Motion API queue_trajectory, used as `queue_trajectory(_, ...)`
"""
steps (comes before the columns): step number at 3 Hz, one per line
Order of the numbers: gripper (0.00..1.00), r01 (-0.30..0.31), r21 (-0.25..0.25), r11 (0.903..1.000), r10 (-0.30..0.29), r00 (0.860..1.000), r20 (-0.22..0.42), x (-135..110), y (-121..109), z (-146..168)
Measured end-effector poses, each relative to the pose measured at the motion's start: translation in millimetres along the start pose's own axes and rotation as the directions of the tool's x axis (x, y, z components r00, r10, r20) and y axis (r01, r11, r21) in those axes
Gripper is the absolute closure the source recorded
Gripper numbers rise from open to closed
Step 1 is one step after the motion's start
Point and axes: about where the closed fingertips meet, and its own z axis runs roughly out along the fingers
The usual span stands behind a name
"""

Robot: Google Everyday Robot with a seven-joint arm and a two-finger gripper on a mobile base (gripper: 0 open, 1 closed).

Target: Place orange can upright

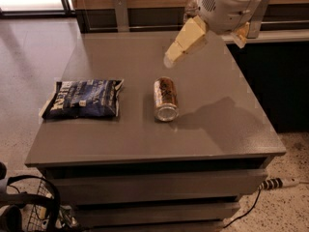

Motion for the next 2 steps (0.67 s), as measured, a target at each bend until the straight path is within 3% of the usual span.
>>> queue_trajectory(2,0.0,-0.099,-0.014,0.995,0.097,0.99,-0.106,-20,25,60)
